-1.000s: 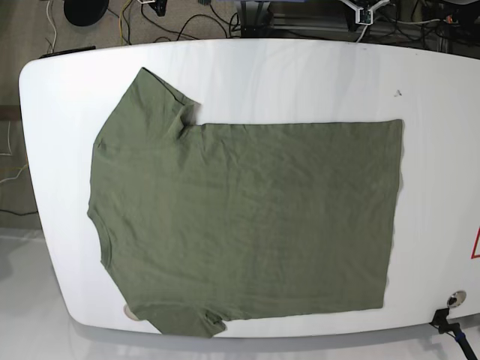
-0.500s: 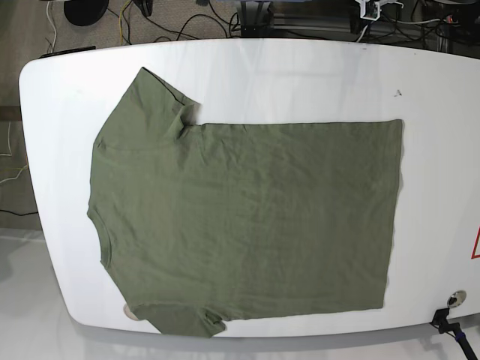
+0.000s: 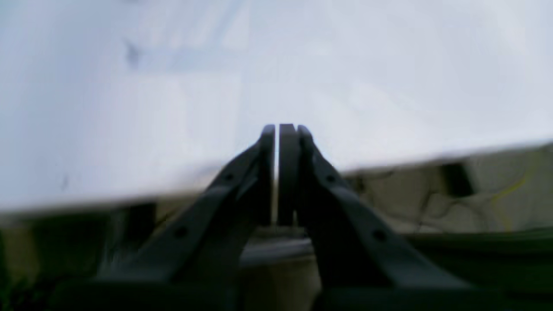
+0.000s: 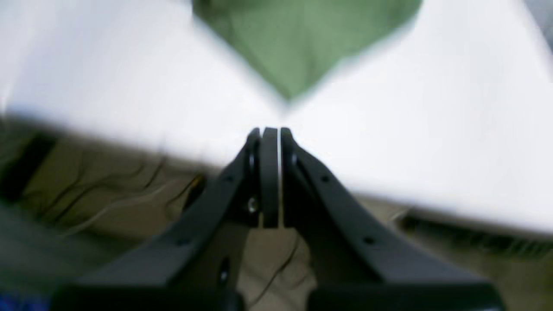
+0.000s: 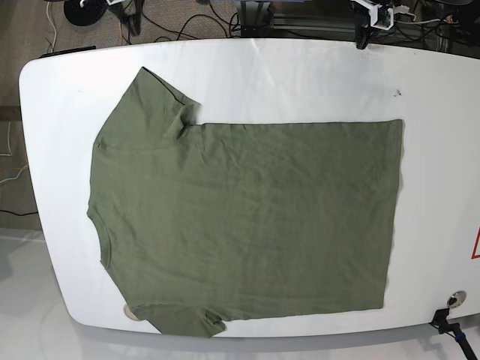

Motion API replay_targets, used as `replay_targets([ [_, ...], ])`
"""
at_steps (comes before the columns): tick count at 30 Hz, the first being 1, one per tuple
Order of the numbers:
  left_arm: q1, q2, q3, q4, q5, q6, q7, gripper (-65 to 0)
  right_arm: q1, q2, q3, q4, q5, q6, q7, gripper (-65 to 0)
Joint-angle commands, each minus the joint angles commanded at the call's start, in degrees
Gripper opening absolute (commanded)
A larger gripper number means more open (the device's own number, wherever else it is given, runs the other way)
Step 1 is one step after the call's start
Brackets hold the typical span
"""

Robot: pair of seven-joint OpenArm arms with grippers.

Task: Fold the T-shirt properly
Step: 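Lower both open grippers toward the shirt's shoulder corners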

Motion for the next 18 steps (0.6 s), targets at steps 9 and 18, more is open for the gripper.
replay_targets([
  [9, -0.1, -0.6, -5.9, 10.1, 0.7, 0.0, 1.2, -65.0, 2.5, -1.4, 9.9, 10.7, 0.5, 0.91, -16.8, -65.0],
  [18, -1.6, -0.7, -7.9, 13.5, -0.1, -0.6, 5.9, -52.4, 9.9, -3.2, 14.8, 11.9, 1.3, 2.55, -32.5, -65.0],
])
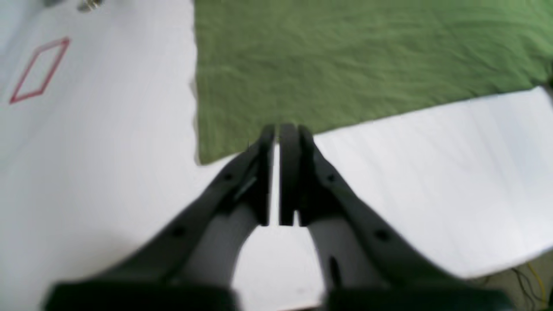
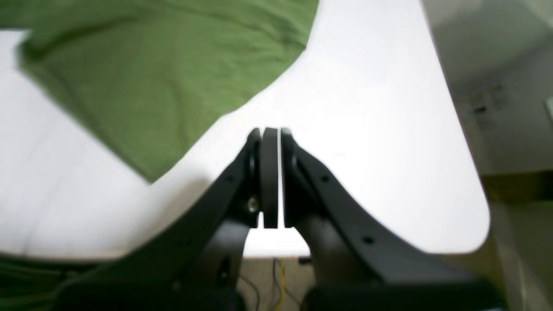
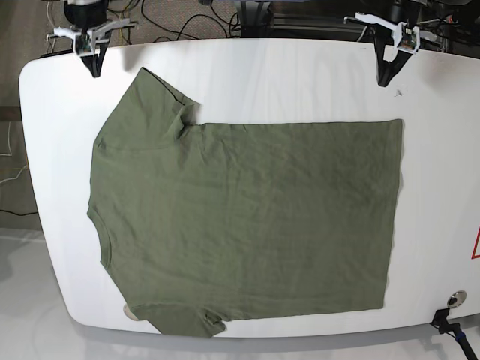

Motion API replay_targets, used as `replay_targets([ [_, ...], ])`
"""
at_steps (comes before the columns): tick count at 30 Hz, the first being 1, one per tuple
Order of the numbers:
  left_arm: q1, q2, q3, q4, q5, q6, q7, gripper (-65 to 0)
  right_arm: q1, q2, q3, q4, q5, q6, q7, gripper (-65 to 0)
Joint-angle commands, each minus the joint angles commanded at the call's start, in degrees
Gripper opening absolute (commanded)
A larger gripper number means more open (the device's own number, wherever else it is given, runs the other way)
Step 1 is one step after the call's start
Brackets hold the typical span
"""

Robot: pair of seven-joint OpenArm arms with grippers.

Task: Fold the T-shirt properly
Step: 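Lower both open grippers toward the shirt's shoulder corners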

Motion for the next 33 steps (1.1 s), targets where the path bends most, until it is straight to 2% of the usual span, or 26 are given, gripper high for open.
replay_targets([
  [2, -0.6, -0.3, -0.4, 0.8, -2.4, -0.1, 3.4, -48.2, 2.0, -0.1, 0.6, 0.2, 1.3, 0.11, -2.9, -64.2],
  [3, -0.3, 0.5, 0.2, 0.5, -1.3, -0.8, 1.3, -51.1, 0.2, 0.1, 0.0, 0.3, -0.1, 0.14, -0.3, -63.6],
  [5, -1.4, 0.8, 0.1, 0.7, -1.3, -1.1, 3.0, -50.4, 0.8, 1.9, -0.1, 1.4, 3.5, 0.07, -1.2, -58.2],
  [7, -2.3, 1.1, -0.1, 0.9, -1.3, -2.3, 5.0, -49.4, 1.0, 4.4, 0.1, 2.8, 9.0, 1.15, -2.2, -52.1],
  [10, -3.1, 1.3, -0.3, 1.3, -1.3, -8.4, 6.8, -48.5, 1.4, 7.8, 0.4, 3.8, 15.3, 4.81, -5.1, -49.0],
  [11, -3.4, 1.2, -0.2, 1.4, -1.4, -10.4, 7.6, -48.5, 1.8, 8.7, 0.5, 4.0, 16.5, 5.67, -6.9, -49.1],
  [13, -3.8, 1.1, -0.4, 1.8, -1.2, -12.6, 7.5, -49.0, 2.1, 10.0, 0.8, 4.2, 17.8, 6.5, -8.9, -49.6],
  [15, -4.2, 1.2, -0.4, 2.0, -1.3, -12.6, 7.8, -49.2, 2.8, 10.6, 0.8, 4.3, 17.9, 6.66, -9.9, -49.8],
  [22, -5.5, 1.2, -0.6, 2.5, -1.1, -9.9, 9.6, -47.7, 7.3, 11.2, 0.7, 3.9, 18.1, 7.0, -14.0, -49.8],
  [27, -5.5, 1.0, -0.7, 2.7, -1.4, -7.0, 13.0, -38.7, 12.2, 12.6, -2.4, -2.0, 17.9, 7.0, -18.2, -50.6],
  [32, -5.3, 0.8, -1.2, 3.2, -2.4, -7.8, 13.7, -37.7, 15.0, 14.1, -7.5, -6.7, 17.6, 7.02, -21.2, -50.8],
  [33, -5.6, 1.3, -1.1, 3.1, -1.6, -7.3, 12.3, -38.1, 13.8, 12.9, -3.5, -4.3, 18.0, 6.78, -20.1, -49.6],
])
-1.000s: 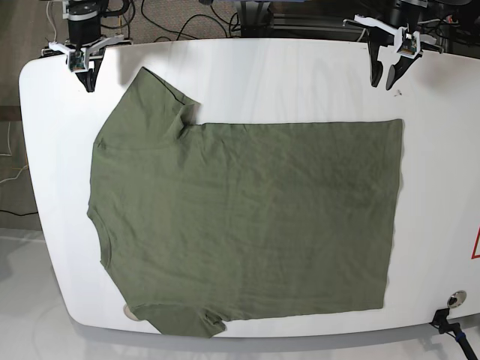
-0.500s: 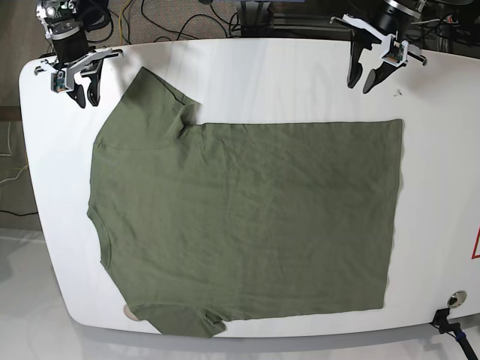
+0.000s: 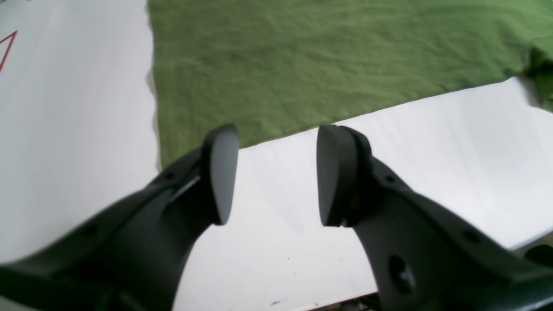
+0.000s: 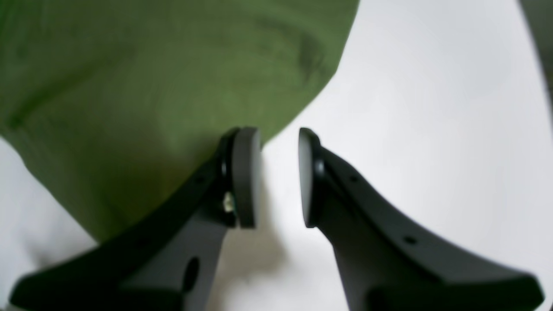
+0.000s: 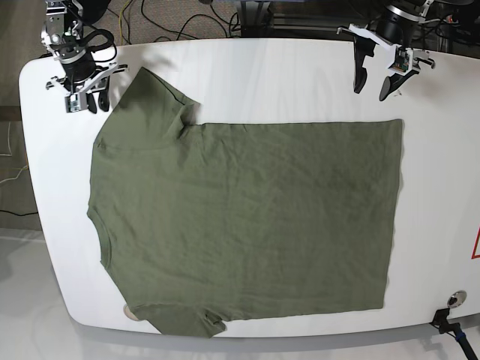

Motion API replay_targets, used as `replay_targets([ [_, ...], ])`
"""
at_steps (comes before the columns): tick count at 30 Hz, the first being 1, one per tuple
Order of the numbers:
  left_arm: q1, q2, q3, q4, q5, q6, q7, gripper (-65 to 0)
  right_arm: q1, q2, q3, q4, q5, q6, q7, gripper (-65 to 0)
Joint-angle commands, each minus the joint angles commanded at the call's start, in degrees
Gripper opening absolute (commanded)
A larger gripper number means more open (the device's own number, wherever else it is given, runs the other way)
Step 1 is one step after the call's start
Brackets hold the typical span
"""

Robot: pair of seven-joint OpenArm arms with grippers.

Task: Fold the T-shirt properly
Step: 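Lower both open grippers toward the shirt's shoulder corners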

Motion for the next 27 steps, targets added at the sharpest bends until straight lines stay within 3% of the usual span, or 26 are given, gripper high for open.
replay_targets([
  [9, -0.8, 0.2, 0.1, -0.3, 0.1, 0.3, 1.9, -38.9, 7.9, -0.8, 4.9, -11.8, 1.8, 4.75, -3.7, -49.3],
  [13, -1.1, 0.2, 0.2, -0.4, 0.2, 0.3, 1.7, -38.8, 9.2, -1.1, 4.4, -16.5, 4.3, 5.32, -5.4, -49.2],
  [18, -1.0, 0.2, 0.3, -0.3, 0.2, 0.5, 1.7, -38.6, 10.0, -1.7, 4.3, -19.2, 11.7, 6.18, -9.4, -48.6],
  [27, -1.4, 0.2, 0.3, -0.4, 0.3, 0.5, 2.1, -38.9, 13.9, -2.7, 4.5, -23.4, 26.6, 11.16, -14.7, -48.4],
])
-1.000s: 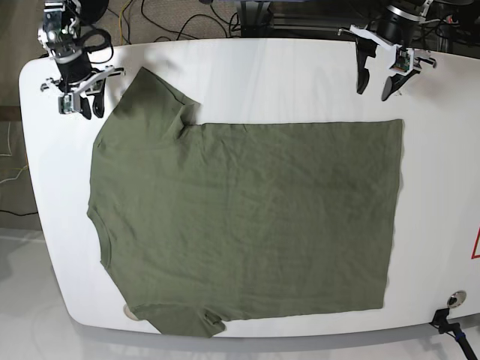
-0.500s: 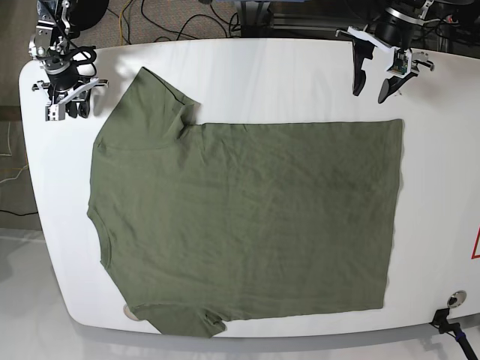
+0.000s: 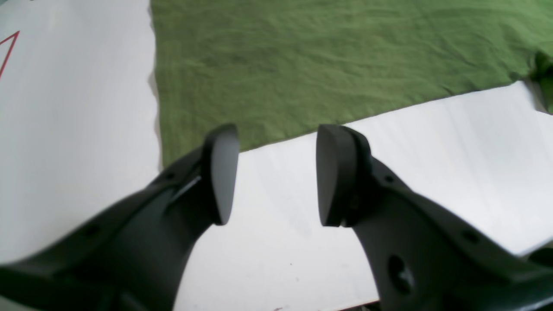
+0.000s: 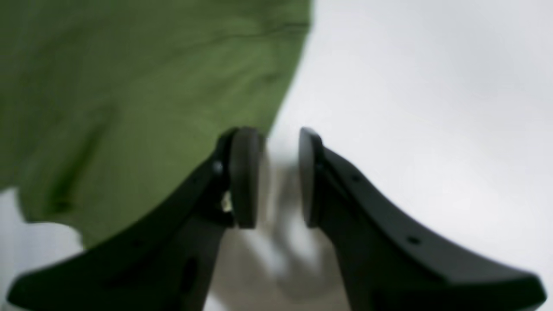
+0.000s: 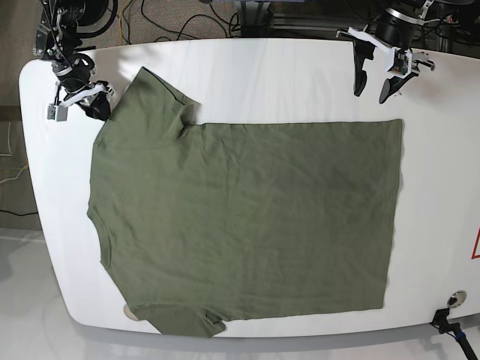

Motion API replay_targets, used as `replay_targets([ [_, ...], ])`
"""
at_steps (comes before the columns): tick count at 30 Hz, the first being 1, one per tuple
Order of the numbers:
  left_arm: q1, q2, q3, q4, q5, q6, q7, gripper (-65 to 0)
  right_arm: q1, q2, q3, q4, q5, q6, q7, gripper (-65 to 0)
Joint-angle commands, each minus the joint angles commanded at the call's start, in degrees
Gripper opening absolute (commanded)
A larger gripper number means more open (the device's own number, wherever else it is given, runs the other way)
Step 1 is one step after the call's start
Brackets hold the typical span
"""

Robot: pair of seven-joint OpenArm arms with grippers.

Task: Fold the T-shirt properly
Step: 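Lower both open grippers toward the shirt's shoulder corners, then grasp the shirt's shoulder corners with both grippers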

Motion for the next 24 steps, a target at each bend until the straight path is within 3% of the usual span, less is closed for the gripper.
replay_targets([
  [2, -0.1, 0.0, 0.0, 0.0, -0.2, 0.0, 0.6, -38.8, 1.2, -0.2, 0.1, -1.2, 1.6, 0.47, -1.4, -48.5],
  [3, 0.1, 0.1, 0.0, 0.1, 0.3, 0.2, -0.8, -38.2, -0.8, 0.1, 0.4, 1.1, 0.0, -0.13, 2.2, -48.3],
  [7, -0.9, 0.4, -2.5, -0.1, -1.3, 0.3, 0.8, -38.2, -0.4, -0.5, 2.8, 0.6, 1.4, 0.97, 0.9, -48.5],
  [13, -1.6, 0.4, -5.0, 0.1, -11.6, 0.6, 4.6, -38.6, 0.4, -1.2, 5.9, -3.1, 2.8, 5.34, -1.3, -48.5],
  [15, -2.3, 0.3, -4.5, -0.1, -14.7, 0.5, 7.7, -38.6, 0.5, -1.6, 6.2, -3.9, 2.3, 6.07, -2.2, -48.6],
  [20, -6.2, -0.3, -6.0, -4.8, -20.3, 1.3, 15.7, -39.1, 1.0, -2.6, 7.2, -5.3, 1.8, 5.94, -5.3, -48.6],
  [24, -12.0, -0.9, -9.9, -14.2, -23.9, 2.3, 27.1, -38.2, 1.1, -3.3, 8.2, -5.9, 0.4, 5.6, -5.7, -49.9],
])
